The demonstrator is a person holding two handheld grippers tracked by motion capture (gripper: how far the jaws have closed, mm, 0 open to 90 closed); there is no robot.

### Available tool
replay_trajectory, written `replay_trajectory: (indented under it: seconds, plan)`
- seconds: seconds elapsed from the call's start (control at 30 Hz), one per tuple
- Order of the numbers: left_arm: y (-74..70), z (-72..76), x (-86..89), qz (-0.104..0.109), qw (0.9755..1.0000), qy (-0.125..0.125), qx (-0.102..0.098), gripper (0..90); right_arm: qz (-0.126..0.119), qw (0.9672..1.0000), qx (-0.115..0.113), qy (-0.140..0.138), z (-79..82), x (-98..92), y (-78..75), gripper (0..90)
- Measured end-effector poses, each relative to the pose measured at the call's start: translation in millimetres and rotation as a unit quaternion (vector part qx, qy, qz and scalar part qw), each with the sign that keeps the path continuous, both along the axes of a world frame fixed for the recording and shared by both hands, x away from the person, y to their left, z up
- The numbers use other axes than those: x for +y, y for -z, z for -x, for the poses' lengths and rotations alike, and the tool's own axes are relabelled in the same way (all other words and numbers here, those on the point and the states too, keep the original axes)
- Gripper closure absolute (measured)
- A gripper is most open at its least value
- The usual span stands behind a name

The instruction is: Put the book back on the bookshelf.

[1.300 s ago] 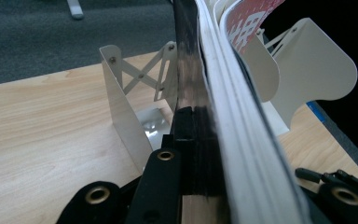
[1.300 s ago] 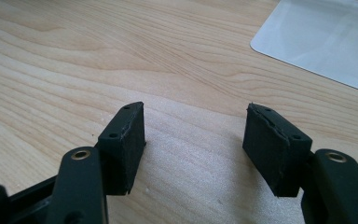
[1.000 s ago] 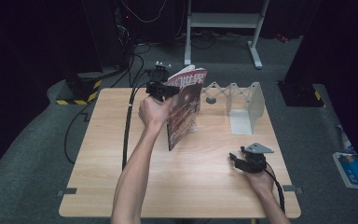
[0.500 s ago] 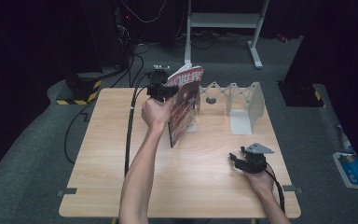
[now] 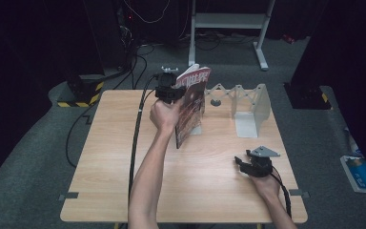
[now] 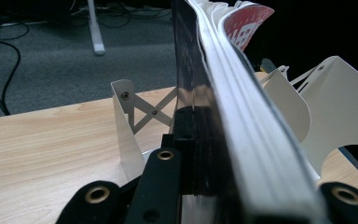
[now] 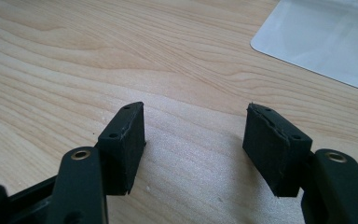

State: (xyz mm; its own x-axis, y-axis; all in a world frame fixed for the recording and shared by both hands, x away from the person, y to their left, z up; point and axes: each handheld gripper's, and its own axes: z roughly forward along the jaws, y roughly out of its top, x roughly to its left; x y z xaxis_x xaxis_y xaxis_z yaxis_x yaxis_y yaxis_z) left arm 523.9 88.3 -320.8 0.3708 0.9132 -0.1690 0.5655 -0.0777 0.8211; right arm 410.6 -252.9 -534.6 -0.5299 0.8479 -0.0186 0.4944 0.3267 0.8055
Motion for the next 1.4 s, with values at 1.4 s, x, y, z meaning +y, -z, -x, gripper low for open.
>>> replay_trajectory:
  seconds: [1.4]
  plan:
    - [-7.2,15.1,1.7,-0.073,0.9933,0.055,0.070,83.4,0.002,1.0000,-0.003,0.001,1.0,-0.3,0.2,38.2]
